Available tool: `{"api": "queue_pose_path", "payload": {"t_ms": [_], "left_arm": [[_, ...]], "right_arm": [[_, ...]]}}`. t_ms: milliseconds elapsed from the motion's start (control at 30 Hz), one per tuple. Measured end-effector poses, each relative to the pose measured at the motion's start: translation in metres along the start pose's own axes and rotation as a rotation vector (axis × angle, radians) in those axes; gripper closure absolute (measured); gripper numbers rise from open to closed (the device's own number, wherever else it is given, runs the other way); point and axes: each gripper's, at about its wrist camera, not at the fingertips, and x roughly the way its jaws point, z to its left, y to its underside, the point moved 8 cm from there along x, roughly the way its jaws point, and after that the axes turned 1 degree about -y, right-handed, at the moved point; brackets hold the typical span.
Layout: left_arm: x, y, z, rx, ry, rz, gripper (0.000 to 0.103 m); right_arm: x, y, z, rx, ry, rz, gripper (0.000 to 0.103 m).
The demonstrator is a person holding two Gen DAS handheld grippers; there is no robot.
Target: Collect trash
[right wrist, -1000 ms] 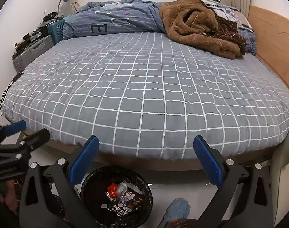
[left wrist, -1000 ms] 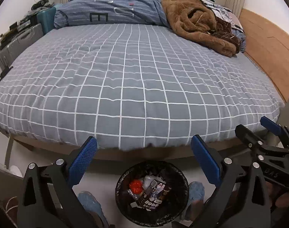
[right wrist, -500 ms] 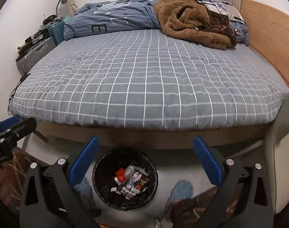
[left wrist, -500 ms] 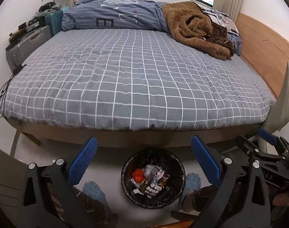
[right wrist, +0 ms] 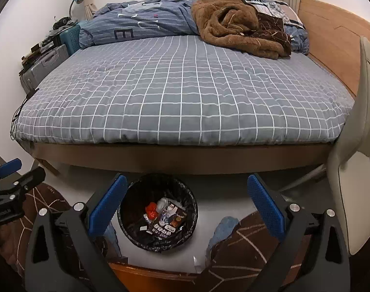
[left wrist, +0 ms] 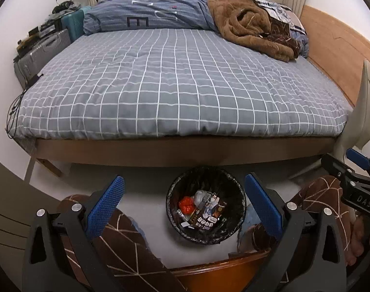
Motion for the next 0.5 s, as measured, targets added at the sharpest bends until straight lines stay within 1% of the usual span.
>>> {"api": "queue_pose_path", "payload": {"t_ms": [200, 500], "left_arm": [[0.0009, 0.0046, -0.0014, 0.008, -0.002, 0.003, 0.006], [0.0019, 0.0034, -0.0054, 0.010, -0.001, 0.003, 0.006]], "right_arm": [[-0.0022, 0.0090, 0.0003, -0.006, 0.007, 0.008, 0.008], [-0.0004, 0.0089, 0.0000, -0.002, 0.009, 0.005, 0.008]]}}
